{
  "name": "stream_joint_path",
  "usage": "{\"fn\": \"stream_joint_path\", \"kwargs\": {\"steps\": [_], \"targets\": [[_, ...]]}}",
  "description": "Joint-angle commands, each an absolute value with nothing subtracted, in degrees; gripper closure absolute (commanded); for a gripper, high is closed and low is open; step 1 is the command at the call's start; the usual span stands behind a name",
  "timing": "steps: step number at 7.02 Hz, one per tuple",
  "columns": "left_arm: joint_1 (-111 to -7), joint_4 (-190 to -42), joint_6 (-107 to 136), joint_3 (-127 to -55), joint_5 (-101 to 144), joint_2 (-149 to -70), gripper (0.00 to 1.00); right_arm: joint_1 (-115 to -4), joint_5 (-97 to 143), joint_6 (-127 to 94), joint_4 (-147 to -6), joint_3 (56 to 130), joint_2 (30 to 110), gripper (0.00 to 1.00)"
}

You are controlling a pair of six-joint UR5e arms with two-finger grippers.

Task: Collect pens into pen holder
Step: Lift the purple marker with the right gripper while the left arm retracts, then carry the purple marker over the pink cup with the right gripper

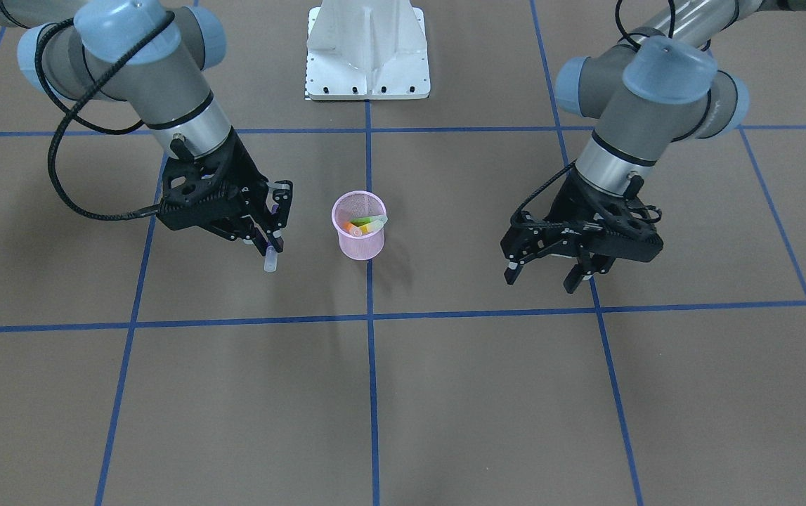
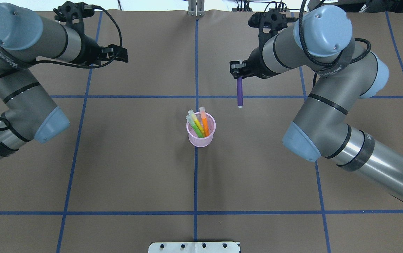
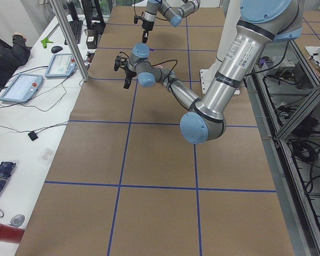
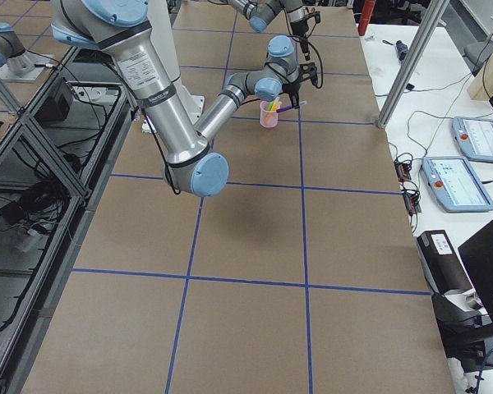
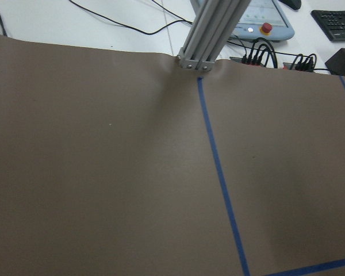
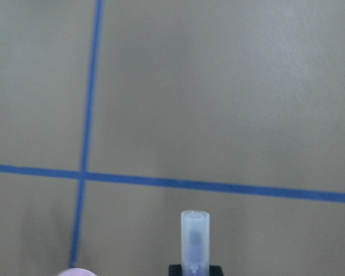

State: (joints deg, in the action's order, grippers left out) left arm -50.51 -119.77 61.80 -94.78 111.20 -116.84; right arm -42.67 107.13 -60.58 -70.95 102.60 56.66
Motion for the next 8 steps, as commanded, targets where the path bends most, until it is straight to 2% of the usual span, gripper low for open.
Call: {"fn": "stream_joint_path", "kwargs": {"steps": [1, 8], "targets": [[-54.8, -119.9, 51.1, -94.6, 115.7, -109.7, 0.00, -39.6, 98.4, -60.6, -59.6, 103.3, 57.0, 1.00], [-57.0, -120.5, 44.8, -89.1, 115.8, -107.6, 0.00, -22.7, 73.6, -53.4, -49.4, 102.6, 60.6, 1.00]]}}
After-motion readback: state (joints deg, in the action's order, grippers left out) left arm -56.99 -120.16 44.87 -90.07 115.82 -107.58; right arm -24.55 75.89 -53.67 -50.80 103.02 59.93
